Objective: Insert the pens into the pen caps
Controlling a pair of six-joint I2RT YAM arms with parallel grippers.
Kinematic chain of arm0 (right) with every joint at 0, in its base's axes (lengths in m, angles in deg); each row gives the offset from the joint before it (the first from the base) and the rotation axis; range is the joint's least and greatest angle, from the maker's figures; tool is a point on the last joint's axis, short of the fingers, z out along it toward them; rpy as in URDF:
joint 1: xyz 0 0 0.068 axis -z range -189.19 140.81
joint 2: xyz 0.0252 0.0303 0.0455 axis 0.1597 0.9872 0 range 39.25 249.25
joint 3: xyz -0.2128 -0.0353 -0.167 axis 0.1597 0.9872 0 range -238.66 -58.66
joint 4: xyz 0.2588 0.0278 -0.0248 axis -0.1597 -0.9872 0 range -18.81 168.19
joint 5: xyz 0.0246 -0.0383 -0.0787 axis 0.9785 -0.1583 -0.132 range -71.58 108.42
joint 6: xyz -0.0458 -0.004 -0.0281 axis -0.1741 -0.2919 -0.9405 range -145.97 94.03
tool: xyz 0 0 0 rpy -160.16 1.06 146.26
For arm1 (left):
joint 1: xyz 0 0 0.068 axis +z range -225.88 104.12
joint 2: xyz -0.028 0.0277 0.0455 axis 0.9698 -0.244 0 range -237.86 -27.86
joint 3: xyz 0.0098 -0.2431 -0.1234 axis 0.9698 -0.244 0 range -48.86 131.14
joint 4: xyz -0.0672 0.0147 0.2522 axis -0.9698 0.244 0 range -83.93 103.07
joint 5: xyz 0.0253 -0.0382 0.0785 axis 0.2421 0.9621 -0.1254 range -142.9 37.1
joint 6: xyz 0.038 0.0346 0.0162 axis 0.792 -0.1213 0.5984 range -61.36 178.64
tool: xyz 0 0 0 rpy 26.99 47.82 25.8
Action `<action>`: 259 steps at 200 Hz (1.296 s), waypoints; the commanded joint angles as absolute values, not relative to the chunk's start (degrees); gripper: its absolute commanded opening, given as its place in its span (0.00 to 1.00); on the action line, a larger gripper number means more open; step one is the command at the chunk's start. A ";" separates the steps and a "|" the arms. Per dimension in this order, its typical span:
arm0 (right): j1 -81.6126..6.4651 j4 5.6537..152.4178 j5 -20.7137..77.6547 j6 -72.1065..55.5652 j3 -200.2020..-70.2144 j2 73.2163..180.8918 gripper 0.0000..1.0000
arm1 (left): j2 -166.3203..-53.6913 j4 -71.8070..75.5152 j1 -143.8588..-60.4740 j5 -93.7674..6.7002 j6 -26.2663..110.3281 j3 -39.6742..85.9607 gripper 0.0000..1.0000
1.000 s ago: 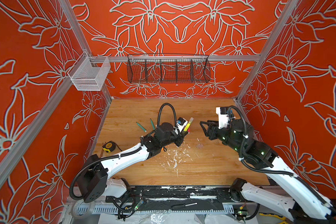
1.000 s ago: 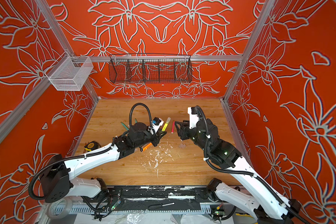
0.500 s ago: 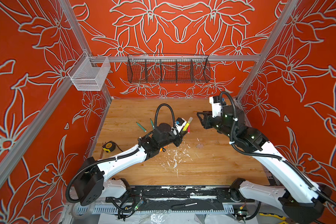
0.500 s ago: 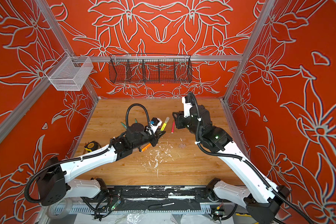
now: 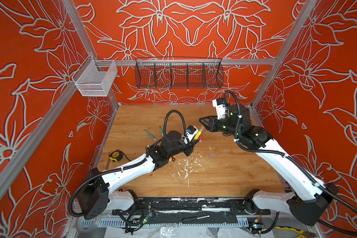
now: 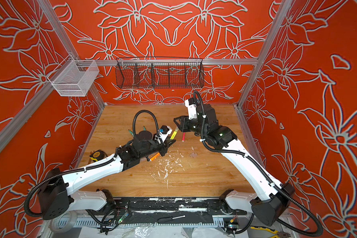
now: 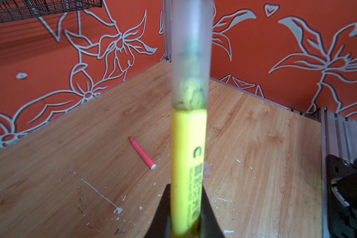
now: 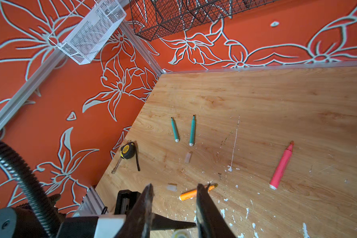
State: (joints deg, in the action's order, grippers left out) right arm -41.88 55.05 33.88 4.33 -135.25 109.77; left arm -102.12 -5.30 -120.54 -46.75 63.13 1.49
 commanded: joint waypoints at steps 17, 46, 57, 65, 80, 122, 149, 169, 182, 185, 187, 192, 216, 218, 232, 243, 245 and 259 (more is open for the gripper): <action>-41.71 56.60 34.95 6.56 -132.60 107.81 0.35 | -100.71 -5.24 -120.17 -45.83 63.38 3.48 0.00; -41.72 56.36 35.31 6.96 -131.53 107.66 0.33 | -100.92 -5.26 -120.09 -45.57 62.88 3.73 0.00; -41.75 56.55 35.69 7.27 -131.19 107.70 0.32 | -101.03 -5.20 -120.09 -45.52 62.78 3.84 0.00; -41.73 56.65 35.98 7.44 -131.01 107.66 0.31 | -101.15 -5.13 -120.00 -45.46 62.68 3.99 0.00; -41.79 56.82 36.13 7.75 -130.66 107.54 0.28 | -101.21 -5.15 -119.81 -45.37 62.29 4.10 0.00; -41.76 56.45 36.95 7.95 -130.12 107.64 0.14 | -101.32 -5.26 -119.31 -44.61 61.29 4.45 0.00; -41.78 56.28 37.39 7.90 -129.25 107.50 0.06 | -101.19 -5.86 -118.74 -43.79 60.05 4.83 0.00; -41.81 56.35 37.57 7.78 -128.31 107.31 0.00 | -101.13 -6.40 -118.11 -42.70 58.66 5.27 0.00; -41.76 56.42 37.70 7.70 -127.57 107.29 0.00 | -101.08 -6.33 -117.75 -41.97 58.08 5.85 0.00; -41.79 56.47 37.80 7.65 -127.37 107.28 0.00 | -101.11 -6.24 -117.73 -41.80 58.03 6.01 0.00; -41.82 56.52 37.81 7.59 -127.25 107.32 0.00 | -101.11 -6.15 -117.72 -41.65 57.98 6.17 0.00; -41.75 56.48 37.77 7.47 -126.94 107.29 0.00 | -101.10 -5.85 -117.65 -41.44 57.79 6.52 0.00; -41.86 55.75 37.36 6.43 -125.52 107.12 0.00 | -101.66 -2.85 -116.99 -39.18 56.66 9.34 0.00; -41.84 55.70 37.33 6.34 -125.47 107.15 0.00 | -101.79 -2.66 -116.98 -38.99 56.52 9.59 0.00; -41.80 54.89 37.39 5.47 -125.22 107.42 0.00 | -102.77 -1.59 -116.51 -38.12 54.76 11.41 0.00; -41.86 54.57 37.59 4.85 -124.77 107.50 0.00 | -103.55 -1.82 -115.84 -37.08 53.07 12.55 0.00; -41.84 54.44 37.58 4.76 -124.76 107.53 0.00 | -103.72 -1.88 -115.75 -36.95 52.81 12.79 0.00; -41.91 53.79 38.32 3.73 -124.34 107.85 0.00 | -104.56 -2.54 -115.21 -36.61 51.35 13.95 0.00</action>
State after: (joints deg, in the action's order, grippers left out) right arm -41.22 61.98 36.15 6.63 -127.28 107.30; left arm -104.15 5.17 -117.33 -37.31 56.18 9.01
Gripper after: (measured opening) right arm 0.173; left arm 0.145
